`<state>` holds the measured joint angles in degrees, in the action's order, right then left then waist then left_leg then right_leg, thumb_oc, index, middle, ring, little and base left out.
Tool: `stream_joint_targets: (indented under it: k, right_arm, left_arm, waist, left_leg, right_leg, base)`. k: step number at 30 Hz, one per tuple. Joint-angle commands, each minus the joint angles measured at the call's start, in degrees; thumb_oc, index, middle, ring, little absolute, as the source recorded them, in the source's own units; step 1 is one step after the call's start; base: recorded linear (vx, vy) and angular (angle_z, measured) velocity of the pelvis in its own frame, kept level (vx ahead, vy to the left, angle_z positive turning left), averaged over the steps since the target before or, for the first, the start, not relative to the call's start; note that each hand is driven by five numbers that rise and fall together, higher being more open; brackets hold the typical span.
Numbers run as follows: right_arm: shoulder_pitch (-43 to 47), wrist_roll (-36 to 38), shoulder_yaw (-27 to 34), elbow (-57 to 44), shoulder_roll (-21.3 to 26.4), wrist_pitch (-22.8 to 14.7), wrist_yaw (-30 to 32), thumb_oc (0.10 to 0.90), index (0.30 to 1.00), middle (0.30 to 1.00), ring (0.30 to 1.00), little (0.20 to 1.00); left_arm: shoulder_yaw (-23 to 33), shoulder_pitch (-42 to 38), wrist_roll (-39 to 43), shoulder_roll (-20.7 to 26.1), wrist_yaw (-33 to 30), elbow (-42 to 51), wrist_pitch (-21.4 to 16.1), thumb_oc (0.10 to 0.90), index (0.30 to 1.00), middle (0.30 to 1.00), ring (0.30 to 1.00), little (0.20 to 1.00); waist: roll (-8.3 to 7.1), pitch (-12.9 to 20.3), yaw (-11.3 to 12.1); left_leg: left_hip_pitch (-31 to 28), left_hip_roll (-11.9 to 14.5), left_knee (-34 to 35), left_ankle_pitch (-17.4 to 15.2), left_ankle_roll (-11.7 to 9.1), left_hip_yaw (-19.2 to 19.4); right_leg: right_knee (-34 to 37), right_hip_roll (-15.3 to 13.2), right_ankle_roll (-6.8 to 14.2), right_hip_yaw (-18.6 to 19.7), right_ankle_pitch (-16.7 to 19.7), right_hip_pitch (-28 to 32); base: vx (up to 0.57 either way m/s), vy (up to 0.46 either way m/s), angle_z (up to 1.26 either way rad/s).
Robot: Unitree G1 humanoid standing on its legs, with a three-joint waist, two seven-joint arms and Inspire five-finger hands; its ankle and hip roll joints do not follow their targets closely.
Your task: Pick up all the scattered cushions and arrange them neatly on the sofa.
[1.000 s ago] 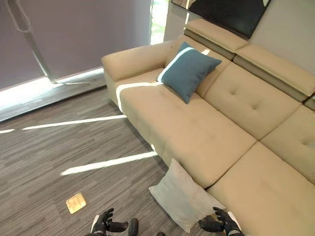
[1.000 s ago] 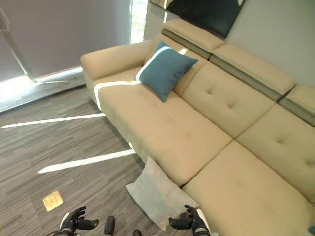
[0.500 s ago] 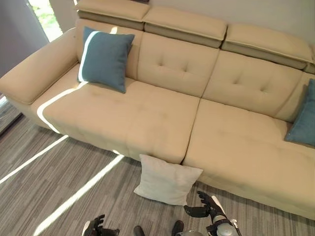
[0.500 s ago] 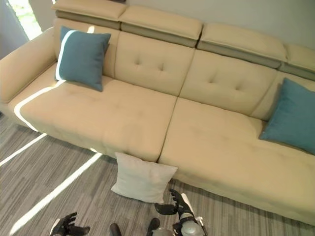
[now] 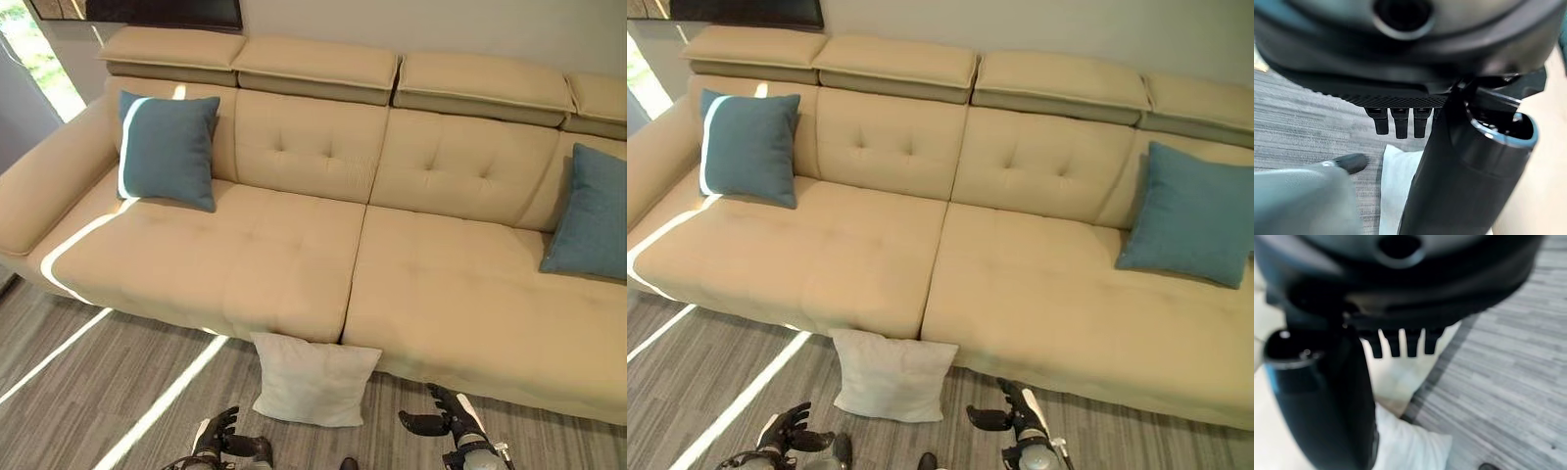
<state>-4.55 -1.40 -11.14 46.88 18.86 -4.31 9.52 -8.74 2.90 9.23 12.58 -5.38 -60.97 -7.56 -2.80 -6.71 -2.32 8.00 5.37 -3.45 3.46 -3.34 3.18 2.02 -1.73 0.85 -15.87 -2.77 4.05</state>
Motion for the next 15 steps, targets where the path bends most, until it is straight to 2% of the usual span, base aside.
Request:
stream_joint_targets:
  k: [1,7,9,10,12,15]
  right_arm:
    - [2.12,0.27,1.00,-2.89,1.20,-2.82,1.73,0.800,0.900,0.900,0.900,0.900]
    - [2.86,-0.51,-0.12,-1.96,-0.21,-2.25,1.26,0.800,0.900,0.900,0.900,0.900]
    - [3.32,-0.43,-0.41,-2.29,-0.48,-2.12,1.10,0.800,0.900,0.900,0.900,0.900]
    - [4.31,-0.13,-0.71,-3.39,-0.82,-2.33,1.26,0.800,0.900,0.900,0.900,0.900]
    - [4.52,0.04,-0.78,-3.68,-1.05,-2.49,1.24,0.800,0.900,0.900,0.900,0.900]
    - [4.39,-0.01,-0.78,-4.01,-1.08,-2.74,1.14,0.800,0.900,0.900,0.900,0.900]
  left_arm:
    - [-0.05,0.01,0.11,1.99,-0.69,0.02,-1.80,0.800,0.900,0.900,0.900,0.900]
    - [0.99,0.00,-0.13,3.46,-0.72,-0.18,-2.04,0.800,0.900,0.900,0.900,0.900]
    - [1.60,-0.10,0.14,4.20,-1.00,0.26,-2.04,0.800,0.900,0.900,0.900,0.900]
    - [2.07,-0.68,0.63,5.23,-1.47,0.70,-2.14,0.800,0.900,0.900,0.900,0.900]
    - [2.36,-0.72,0.74,5.56,-1.45,0.73,-2.21,0.800,0.900,0.900,0.900,0.900]
    - [2.55,-0.43,0.45,5.68,-1.33,0.17,-2.43,0.800,0.900,0.900,0.900,0.900]
  waist:
    - [-0.67,0.22,1.86]
    - [-1.50,0.54,3.01]
    - [-1.67,0.06,3.21]
    - [-1.63,-1.40,2.92]
    - [-1.27,-1.68,3.04]
    - [-1.04,-1.59,2.91]
  left_leg:
    - [-2.19,-1.98,0.51,-4.49,-1.00,-0.54]
    - [-4.25,-3.45,0.46,-6.45,1.39,2.19]
    - [-5.02,-3.82,0.90,-6.80,2.22,2.72]
    - [-5.17,-3.81,1.17,-6.45,3.04,2.94]
    - [-5.26,-3.57,1.46,-6.50,3.22,3.13]
    - [-6.50,-4.34,2.65,-6.88,3.51,3.58]
  right_leg:
    - [-4.06,-1.66,5.59,7.60,-1.93,-1.60]
    - [-7.36,-3.73,7.67,10.27,-0.84,-3.69]
    - [-11.14,-4.34,9.02,10.88,1.31,-6.30]
    - [-16.63,-4.40,10.54,11.81,4.65,-10.34]
    - [-17.49,-4.51,10.63,11.39,4.17,-11.47]
    - [-15.02,-4.99,9.30,8.35,3.43,-12.44]
  base:
    - [0.16,0.214,-0.17]
    - [0.09,0.202,-0.36]
    - [0.00,0.143,-0.24]
    - [-0.05,0.115,-0.17]
    - [-0.02,0.104,-0.30]
    - [0.06,0.092,-0.29]
